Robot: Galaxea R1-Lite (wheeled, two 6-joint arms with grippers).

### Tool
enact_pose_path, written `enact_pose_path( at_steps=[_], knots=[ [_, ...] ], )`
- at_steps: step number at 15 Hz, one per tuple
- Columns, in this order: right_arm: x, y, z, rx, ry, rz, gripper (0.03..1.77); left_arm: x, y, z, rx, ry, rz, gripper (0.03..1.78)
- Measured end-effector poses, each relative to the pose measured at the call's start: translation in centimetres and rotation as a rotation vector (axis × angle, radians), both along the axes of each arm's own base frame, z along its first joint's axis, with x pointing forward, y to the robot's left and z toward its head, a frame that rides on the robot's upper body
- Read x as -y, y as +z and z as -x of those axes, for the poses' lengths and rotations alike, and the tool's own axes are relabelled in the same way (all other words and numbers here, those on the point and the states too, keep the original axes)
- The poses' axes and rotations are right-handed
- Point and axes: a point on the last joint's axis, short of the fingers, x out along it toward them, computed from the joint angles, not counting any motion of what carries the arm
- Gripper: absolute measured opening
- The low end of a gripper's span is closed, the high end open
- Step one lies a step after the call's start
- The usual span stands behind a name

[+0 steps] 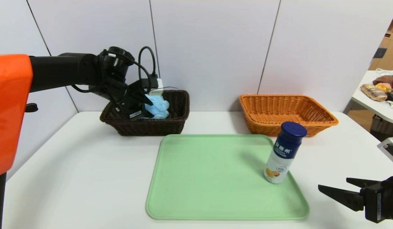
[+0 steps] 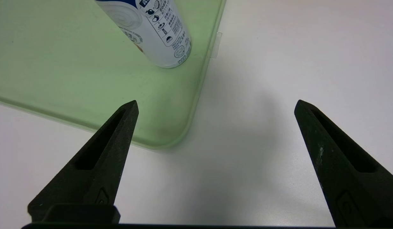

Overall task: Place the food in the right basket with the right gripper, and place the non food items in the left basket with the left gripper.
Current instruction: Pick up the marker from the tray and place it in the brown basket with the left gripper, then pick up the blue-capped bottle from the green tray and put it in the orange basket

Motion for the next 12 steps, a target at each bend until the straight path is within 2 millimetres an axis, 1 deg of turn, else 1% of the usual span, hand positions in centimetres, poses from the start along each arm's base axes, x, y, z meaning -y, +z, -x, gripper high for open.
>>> enact_pose_path(
  at_steps=[2, 5, 7, 10, 12],
  knots=[
    [0.0, 0.0, 0.1, 0.003, 0.001, 0.000, 1.70, 0.0, 0.1, 0.0, 0.000, 0.000, 0.002, 1.02],
    [0.0, 0.0, 0.1, 0.003, 0.001, 0.000, 1.70, -0.1, 0.9, 0.5, -0.003, 0.027, 0.040, 1.24],
    [0.0, 0.1, 0.2, 0.007, 0.001, -0.001, 1.70, 0.1, 2.2, 1.3, -0.021, 0.094, 0.122, 1.35],
    [0.0, 0.2, 0.2, 0.015, 0.001, -0.002, 1.70, 0.8, 3.9, 3.1, -0.083, 0.195, 0.255, 1.46],
    [0.0, 0.3, 0.2, 0.019, 0.001, -0.001, 1.70, 0.8, 4.8, 3.7, -0.106, 0.258, 0.334, 1.51]
  ],
)
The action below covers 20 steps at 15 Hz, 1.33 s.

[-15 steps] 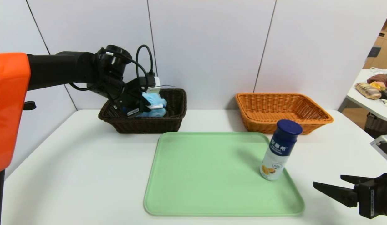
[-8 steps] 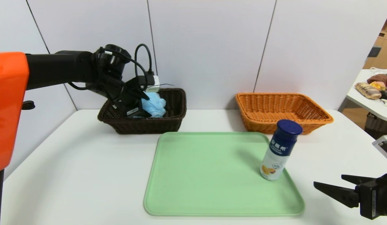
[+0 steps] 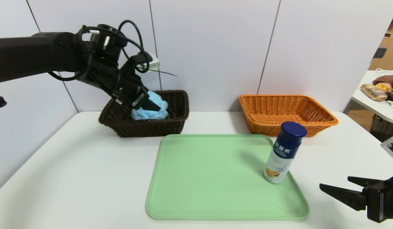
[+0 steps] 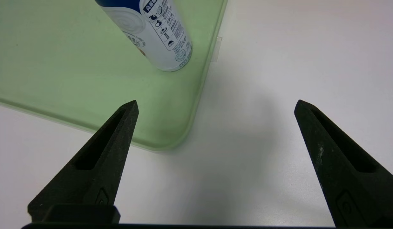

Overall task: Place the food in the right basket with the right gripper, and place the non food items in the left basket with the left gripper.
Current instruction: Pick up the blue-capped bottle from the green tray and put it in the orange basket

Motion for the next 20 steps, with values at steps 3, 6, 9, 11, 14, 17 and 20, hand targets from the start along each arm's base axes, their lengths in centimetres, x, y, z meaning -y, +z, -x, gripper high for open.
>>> enact_pose_path(
  at_steps=[3, 6, 9, 11, 14, 17, 20],
  knots=[
    [0.0, 0.0, 0.0, 0.002, 0.000, 0.000, 1.70, 0.2, 2.0, 1.5, -0.037, 0.093, 0.141, 1.57],
    [0.0, 0.0, 0.1, 0.003, 0.003, 0.003, 1.70, 0.3, 3.3, 4.0, -0.106, 0.171, 0.264, 1.62],
    [-0.1, 0.1, 0.1, 0.007, 0.011, 0.002, 1.70, 0.5, 2.8, 7.3, -0.235, 0.250, 0.348, 1.64],
    [-0.1, 0.1, 0.2, 0.014, 0.015, 0.002, 1.70, 0.3, 1.5, 9.9, -0.347, 0.320, 0.389, 1.66],
    [-0.1, 0.1, 0.4, 0.019, 0.017, 0.000, 1.70, 0.3, -0.6, 14.3, -0.471, 0.401, 0.406, 1.67],
    [-0.1, 0.0, 0.8, 0.022, 0.021, 0.001, 1.70, 0.2, -2.7, 17.8, -0.493, 0.382, 0.408, 1.68],
    [-0.1, 0.0, 1.2, 0.035, 0.022, 0.002, 1.70, 0.3, -4.8, 19.6, -0.400, 0.290, 0.441, 1.69]
  ],
)
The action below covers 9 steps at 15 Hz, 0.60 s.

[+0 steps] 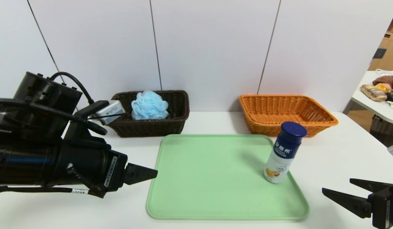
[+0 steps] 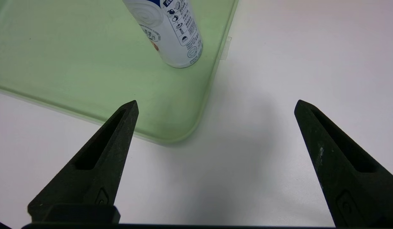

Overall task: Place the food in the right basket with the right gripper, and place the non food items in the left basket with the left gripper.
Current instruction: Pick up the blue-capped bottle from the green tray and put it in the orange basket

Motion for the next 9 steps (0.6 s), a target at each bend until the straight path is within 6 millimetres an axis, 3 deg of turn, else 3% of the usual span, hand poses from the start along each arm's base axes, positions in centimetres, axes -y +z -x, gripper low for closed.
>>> enact_pose_path(
  at_steps=[5, 9],
  knots=[
    [-0.3, 0.1, 0.3, 0.012, 0.027, -0.001, 1.70, 0.9, -2.3, -0.6, 0.302, -0.093, 0.048, 1.69],
    [-0.7, 0.9, -0.4, 0.086, 0.051, -0.014, 1.70, 1.6, -3.1, -1.6, 0.327, -0.102, 0.055, 1.69]
  ],
)
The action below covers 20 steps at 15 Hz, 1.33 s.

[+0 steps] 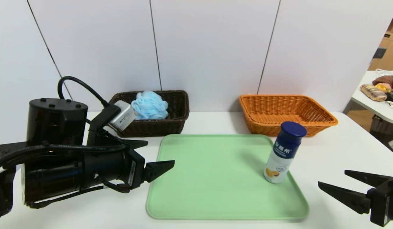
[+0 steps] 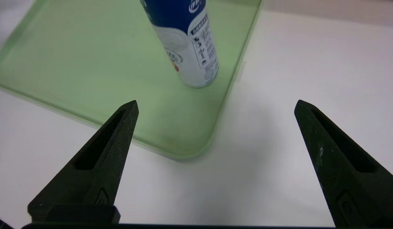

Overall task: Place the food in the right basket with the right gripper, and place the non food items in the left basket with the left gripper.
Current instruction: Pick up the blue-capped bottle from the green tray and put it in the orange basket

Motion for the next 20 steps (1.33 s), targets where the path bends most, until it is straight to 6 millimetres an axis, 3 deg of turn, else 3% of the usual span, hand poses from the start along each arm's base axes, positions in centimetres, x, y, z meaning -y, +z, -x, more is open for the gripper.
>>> enact_pose_path(
  at_steps=[7, 12, 20],
  knots=[
    [-1.7, 1.5, -2.1, 0.064, 0.037, -0.094, 1.70, 0.6, -0.4, 0.1, -0.014, -0.024, -0.005, 1.69],
    [-2.6, 1.1, -3.7, 0.073, -0.029, -0.044, 1.70, 0.6, -0.4, 0.2, -0.016, -0.026, -0.007, 1.69],
    [-5.0, 0.8, -4.5, 0.135, -0.038, -0.013, 1.70, 0.6, -0.4, 0.2, -0.016, -0.026, -0.006, 1.69]
  ],
)
